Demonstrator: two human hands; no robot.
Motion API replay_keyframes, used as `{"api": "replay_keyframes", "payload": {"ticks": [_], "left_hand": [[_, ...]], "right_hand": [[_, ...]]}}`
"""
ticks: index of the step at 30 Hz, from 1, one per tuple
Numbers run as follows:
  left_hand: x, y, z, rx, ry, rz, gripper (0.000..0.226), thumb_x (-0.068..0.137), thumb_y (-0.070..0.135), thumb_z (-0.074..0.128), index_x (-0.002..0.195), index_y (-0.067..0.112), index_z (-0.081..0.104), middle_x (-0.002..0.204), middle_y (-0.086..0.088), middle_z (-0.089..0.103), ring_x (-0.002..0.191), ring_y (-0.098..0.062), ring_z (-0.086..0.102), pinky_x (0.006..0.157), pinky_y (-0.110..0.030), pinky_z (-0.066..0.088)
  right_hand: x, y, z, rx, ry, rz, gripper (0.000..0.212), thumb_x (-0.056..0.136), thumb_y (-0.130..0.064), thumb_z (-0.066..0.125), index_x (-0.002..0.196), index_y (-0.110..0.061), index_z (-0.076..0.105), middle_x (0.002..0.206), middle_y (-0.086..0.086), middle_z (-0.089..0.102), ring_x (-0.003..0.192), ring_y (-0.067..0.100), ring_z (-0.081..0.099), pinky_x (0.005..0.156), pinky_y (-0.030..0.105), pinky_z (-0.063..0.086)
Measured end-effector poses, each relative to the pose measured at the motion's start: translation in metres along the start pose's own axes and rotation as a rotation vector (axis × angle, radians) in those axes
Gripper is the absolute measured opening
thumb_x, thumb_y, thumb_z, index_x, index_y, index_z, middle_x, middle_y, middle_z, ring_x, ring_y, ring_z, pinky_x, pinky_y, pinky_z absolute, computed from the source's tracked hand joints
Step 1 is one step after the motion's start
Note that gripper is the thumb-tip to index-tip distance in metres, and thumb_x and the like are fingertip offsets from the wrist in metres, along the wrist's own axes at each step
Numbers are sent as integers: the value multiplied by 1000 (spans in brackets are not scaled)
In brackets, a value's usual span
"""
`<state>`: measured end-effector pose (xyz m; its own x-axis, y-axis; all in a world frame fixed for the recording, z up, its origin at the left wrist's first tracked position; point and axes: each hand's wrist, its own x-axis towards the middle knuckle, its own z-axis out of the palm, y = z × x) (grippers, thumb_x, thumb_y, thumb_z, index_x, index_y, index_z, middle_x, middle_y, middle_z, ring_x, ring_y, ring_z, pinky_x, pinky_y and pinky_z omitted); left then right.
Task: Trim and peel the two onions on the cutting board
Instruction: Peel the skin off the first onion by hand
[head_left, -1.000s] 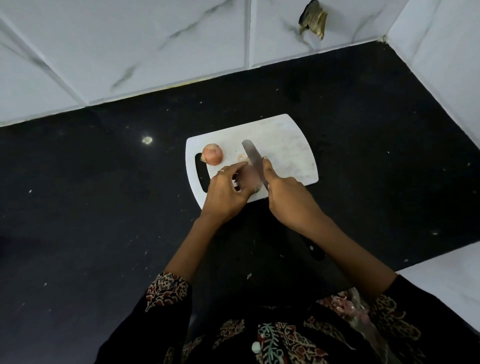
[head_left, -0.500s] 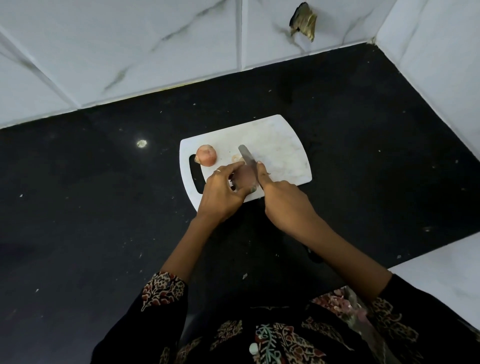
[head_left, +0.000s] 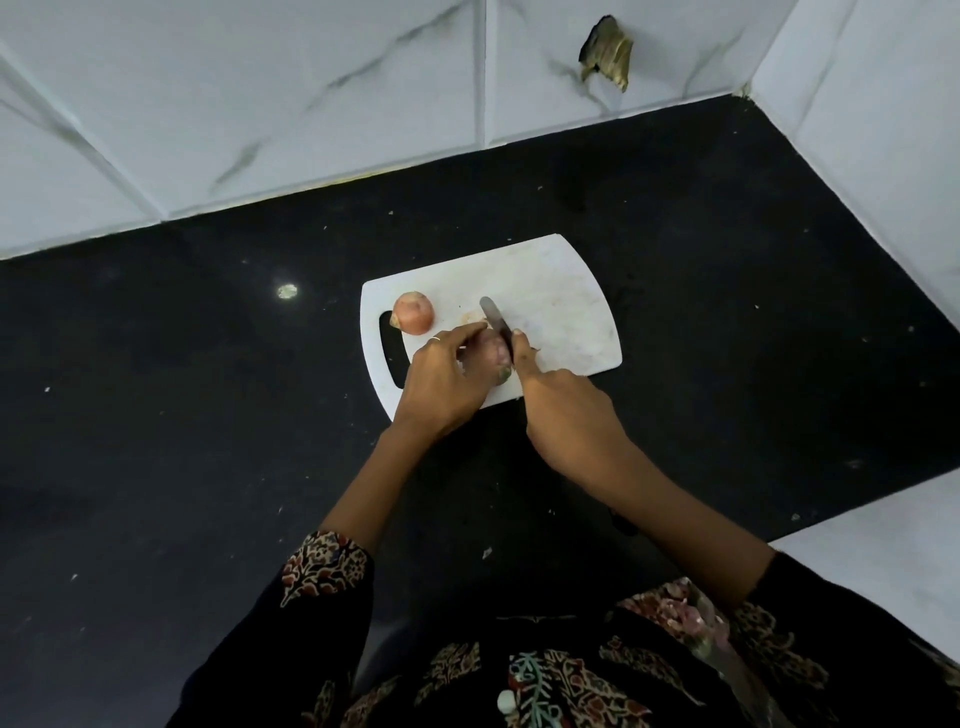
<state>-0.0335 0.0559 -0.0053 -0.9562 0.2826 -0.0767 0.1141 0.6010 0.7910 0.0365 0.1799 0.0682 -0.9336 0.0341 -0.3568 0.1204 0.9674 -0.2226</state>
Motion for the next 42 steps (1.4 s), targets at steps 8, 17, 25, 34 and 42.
{"api": "replay_keyframes", "payload": {"ticks": [8, 17, 25, 34, 42], "left_hand": [[10, 6, -11, 16, -82, 6, 41, 84, 22, 68, 123, 13, 61, 105, 1, 67, 94, -15, 62, 84, -24, 49], [12, 18, -14, 57, -120, -70, 30, 94, 27, 55, 117, 9, 62, 97, -10, 67, 79, -17, 59, 70, -26, 44], [0, 12, -17, 185, -94, 54, 70, 70, 14, 82, 134, 17, 53, 126, -9, 56, 108, -23, 57, 88, -29, 47], [9, 16, -10, -3, -11, 39, 52, 74, 14, 80, 122, 9, 61, 103, -15, 66, 87, -28, 61, 82, -45, 53], [16, 10, -18, -106, -56, -34, 52, 77, 19, 78, 125, 16, 60, 109, 1, 67, 93, -16, 62, 82, -26, 52]], "right_hand": [[1, 2, 0, 1, 2, -13, 75, 94, -3, 41, 152, -16, -5, 111, 15, 59, 95, 29, 59, 65, 34, 37], [5, 6, -10, 56, -29, -40, 70, 95, -2, 36, 152, -18, -1, 123, 18, 54, 102, 30, 57, 67, 33, 33], [7, 3, -11, 118, -68, -57, 71, 93, -1, 40, 152, -19, 4, 133, 18, 47, 103, 34, 56, 69, 35, 36], [20, 3, -14, -1, -45, -44, 69, 94, -3, 41, 152, -11, 5, 83, 6, 44, 76, 20, 43, 64, 32, 33], [21, 3, -9, -22, -26, -53, 67, 94, -4, 41, 151, -11, 6, 104, 12, 56, 89, 25, 56, 65, 31, 34]]}}
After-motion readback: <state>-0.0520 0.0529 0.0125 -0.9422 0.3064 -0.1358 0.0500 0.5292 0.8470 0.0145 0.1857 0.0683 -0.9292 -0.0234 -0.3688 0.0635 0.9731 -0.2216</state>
